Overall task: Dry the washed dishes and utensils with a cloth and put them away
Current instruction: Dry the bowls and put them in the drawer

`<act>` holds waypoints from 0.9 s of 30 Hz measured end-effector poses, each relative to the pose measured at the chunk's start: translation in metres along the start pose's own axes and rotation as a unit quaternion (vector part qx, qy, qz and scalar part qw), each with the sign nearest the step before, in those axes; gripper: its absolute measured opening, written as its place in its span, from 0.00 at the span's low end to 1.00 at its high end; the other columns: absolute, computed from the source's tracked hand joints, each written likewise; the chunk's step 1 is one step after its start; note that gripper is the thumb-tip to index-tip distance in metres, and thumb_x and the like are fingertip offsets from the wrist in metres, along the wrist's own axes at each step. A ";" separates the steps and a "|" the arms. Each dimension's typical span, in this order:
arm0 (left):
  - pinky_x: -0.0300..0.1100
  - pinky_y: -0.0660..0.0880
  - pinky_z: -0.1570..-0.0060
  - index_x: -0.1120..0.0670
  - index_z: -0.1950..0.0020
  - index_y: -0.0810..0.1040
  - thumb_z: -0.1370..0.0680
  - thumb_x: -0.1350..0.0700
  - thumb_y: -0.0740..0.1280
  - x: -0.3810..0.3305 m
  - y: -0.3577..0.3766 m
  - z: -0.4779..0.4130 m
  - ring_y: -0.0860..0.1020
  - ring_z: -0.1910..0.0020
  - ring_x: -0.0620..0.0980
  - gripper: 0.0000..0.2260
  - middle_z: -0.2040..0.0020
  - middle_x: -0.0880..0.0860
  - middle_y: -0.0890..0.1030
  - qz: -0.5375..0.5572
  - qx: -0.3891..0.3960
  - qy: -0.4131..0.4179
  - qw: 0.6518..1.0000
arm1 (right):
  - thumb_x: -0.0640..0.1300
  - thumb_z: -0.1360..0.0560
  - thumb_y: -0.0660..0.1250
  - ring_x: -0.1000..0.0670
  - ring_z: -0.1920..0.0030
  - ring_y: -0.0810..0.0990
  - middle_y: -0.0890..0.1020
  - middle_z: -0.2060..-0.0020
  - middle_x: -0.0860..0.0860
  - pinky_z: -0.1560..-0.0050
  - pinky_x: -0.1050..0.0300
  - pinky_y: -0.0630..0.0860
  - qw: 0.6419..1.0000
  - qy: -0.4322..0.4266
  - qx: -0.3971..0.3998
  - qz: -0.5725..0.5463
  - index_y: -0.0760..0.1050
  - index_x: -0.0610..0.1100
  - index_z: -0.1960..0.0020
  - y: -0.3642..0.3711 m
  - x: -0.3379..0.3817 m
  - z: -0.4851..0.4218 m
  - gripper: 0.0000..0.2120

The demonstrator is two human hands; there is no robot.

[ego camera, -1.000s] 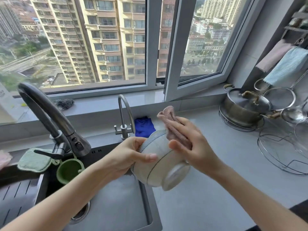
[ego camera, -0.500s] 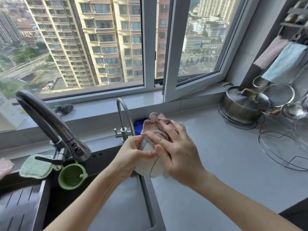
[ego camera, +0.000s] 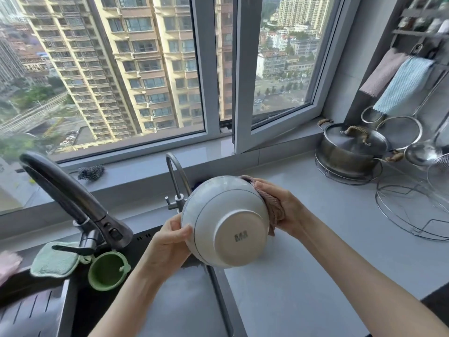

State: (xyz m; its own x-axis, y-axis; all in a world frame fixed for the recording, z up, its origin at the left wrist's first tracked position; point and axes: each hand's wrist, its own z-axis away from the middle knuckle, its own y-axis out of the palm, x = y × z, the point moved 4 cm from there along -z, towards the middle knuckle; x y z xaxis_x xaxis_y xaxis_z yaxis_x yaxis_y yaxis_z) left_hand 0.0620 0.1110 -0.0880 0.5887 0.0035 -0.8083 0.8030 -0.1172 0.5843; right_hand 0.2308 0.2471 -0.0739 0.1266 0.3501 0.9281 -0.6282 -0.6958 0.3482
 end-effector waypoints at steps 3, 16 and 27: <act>0.42 0.79 0.56 0.61 0.44 0.80 0.31 0.54 0.76 -0.001 0.000 0.003 0.83 0.55 0.52 0.19 0.52 0.56 0.84 -0.049 0.029 -0.073 0.996 | 0.47 0.29 0.67 0.47 0.55 0.81 0.84 0.51 0.46 0.60 0.54 0.77 1.000 0.005 0.023 0.018 0.82 0.46 0.44 0.003 0.007 0.003 0.15; 0.40 0.79 0.64 0.60 0.56 0.84 0.35 0.62 0.73 -0.003 0.036 -0.031 0.82 0.64 0.52 0.09 0.62 0.57 0.84 -0.169 -0.081 -0.081 0.979 | 0.57 0.27 0.64 0.58 0.47 0.77 0.82 0.51 0.60 0.48 0.62 0.72 0.851 -0.182 -0.149 0.470 0.81 0.56 0.45 0.035 0.032 0.022 0.14; 0.42 0.78 0.59 0.65 0.52 0.81 0.35 0.64 0.72 -0.001 0.029 -0.039 0.81 0.60 0.53 0.13 0.58 0.59 0.83 -0.169 -0.131 0.014 0.977 | 0.55 0.21 0.55 0.50 0.35 0.70 0.76 0.36 0.56 0.34 0.52 0.68 0.762 -0.238 -0.225 0.559 0.73 0.61 0.35 0.043 0.012 0.036 0.18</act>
State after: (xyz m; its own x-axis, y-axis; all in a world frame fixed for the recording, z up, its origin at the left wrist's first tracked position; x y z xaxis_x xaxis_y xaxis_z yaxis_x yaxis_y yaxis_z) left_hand 0.0884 0.1459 -0.0671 0.2852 0.0254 -0.9581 0.9460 0.1535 0.2856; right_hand 0.2330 0.1989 -0.0430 -0.4830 -0.6457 0.5914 -0.7339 -0.0698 -0.6756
